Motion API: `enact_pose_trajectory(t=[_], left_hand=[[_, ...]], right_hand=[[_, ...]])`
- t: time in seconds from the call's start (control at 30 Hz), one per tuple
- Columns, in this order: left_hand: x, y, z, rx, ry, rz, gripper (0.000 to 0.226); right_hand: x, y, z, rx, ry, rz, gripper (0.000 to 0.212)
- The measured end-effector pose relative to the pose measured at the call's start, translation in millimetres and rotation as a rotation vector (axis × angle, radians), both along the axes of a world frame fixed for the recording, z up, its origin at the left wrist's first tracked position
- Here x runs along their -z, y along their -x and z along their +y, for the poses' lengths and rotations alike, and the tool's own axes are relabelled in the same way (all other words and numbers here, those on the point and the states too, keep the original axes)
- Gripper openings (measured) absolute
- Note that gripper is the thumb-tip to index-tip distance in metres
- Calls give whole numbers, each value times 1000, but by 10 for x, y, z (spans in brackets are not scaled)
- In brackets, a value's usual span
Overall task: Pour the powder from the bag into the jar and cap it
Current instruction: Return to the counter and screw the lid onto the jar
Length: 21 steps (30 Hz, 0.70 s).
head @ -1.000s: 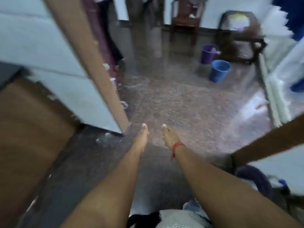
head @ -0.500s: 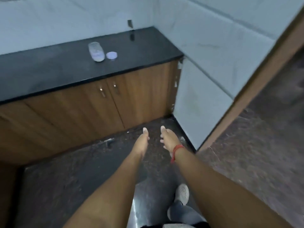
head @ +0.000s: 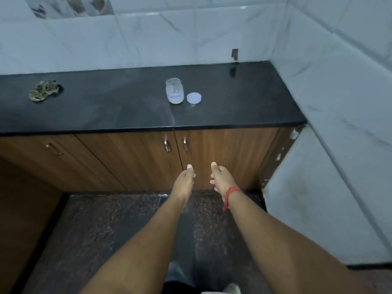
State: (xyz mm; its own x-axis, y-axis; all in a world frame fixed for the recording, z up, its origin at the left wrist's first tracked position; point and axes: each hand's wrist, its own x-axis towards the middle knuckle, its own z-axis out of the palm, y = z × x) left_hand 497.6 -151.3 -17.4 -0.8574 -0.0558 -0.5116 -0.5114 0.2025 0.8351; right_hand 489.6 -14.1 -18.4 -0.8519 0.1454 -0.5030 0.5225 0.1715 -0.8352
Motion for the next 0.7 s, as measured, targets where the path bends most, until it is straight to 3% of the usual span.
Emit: enact_pose_trajectory(t=[0.13, 0.3, 0.43, 0.7], left_hand=[[-85, 703, -15, -110, -29, 109, 49], [8, 1754, -124, -178, -66, 216, 54], [-123, 2556, -218, -212, -88, 278, 42], [-222, 3861, -631, -357, -91, 326, 31]], right_hand=[[-105, 688, -42, -31, 14, 57, 36], [-127, 1657, -184, -42, -38, 135, 33], [-198, 2470, -278, -8, -73, 157, 35], [-403, 3869, -520, 127, 34, 181, 36]])
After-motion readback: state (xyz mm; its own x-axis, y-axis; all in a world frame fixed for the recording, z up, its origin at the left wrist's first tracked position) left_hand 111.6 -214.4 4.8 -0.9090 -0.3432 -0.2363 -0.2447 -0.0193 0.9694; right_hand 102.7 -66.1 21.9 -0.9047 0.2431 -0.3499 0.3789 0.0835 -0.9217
